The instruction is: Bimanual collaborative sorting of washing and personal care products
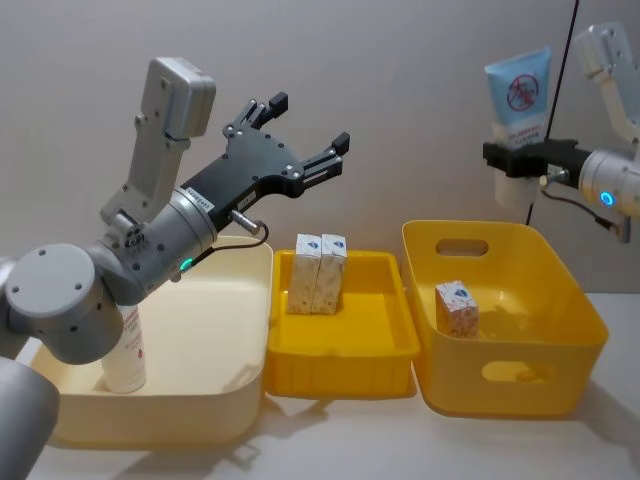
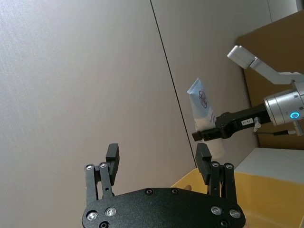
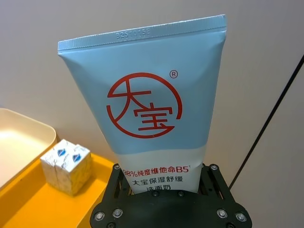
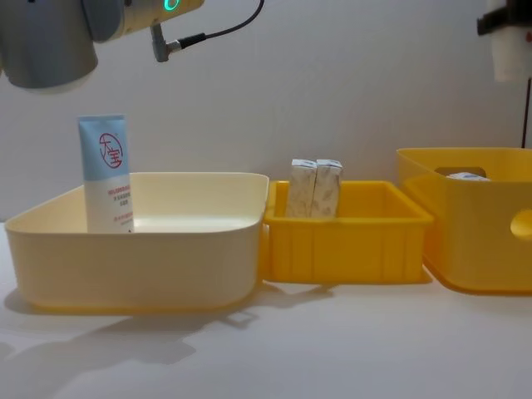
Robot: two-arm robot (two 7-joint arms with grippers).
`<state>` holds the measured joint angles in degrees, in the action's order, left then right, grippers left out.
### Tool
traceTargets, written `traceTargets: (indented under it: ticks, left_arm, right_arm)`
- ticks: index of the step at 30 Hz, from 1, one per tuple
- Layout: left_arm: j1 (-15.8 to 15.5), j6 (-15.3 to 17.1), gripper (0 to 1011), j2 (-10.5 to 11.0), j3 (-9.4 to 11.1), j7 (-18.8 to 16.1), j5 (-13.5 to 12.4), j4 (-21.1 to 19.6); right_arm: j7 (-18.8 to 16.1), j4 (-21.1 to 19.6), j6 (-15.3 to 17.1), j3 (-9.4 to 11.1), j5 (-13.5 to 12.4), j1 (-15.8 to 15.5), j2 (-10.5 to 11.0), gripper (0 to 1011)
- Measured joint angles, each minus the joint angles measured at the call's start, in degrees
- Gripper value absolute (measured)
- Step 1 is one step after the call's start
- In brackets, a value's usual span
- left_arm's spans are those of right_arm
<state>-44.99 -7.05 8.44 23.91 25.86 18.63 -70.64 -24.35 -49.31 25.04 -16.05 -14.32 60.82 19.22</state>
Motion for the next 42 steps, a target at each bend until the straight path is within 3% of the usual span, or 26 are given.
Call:
traceTargets:
  ticks: [15, 22, 24, 26, 32, 38, 42]
  left_arm:
    - [0.0, 0.0, 1001, 0.0, 0.0, 0.0, 0.0, 0.0]
    - [0.0, 0.0, 1001, 0.0, 0.0, 0.0, 0.0, 0.0]
    - [0.0, 0.0, 1000, 0.0, 0.0, 0.0, 0.0, 0.0]
    - [0.0, 0.0, 1000, 0.0, 0.0, 0.0, 0.0, 0.0]
    - [0.0, 0.0, 1000, 0.0, 0.01, 0.0, 0.0, 0.0]
    - [0.0, 0.0, 1000, 0.0, 0.0, 0.0, 0.0, 0.0]
    - [0.0, 0.0, 1000, 0.0, 0.0, 0.0, 0.0, 0.0]
  right_arm:
    - [-3.6, 7.65, 9.71, -1.63, -0.03, 4.12, -0.77, 526]
    - [-5.84, 13.58, 13.06, -3.01, 0.59, 7.09, -1.64, 526]
    - [-7.23, 17.38, 14.18, -3.89, 1.17, 9.15, -2.13, 526]
    - [-7.54, 18.36, 14.34, -4.11, 1.34, 9.7, -2.27, 526]
    - [-10.6, 29.11, 13.96, -6.01, 2.86, 15.7, -3.85, 526]
    - [-12.2, 34.78, 13.27, -6.86, 3.82, 18.87, -4.75, 531]
    - [-12.93, 37.67, 12.91, -7.34, 4.26, 20.46, -5.18, 632]
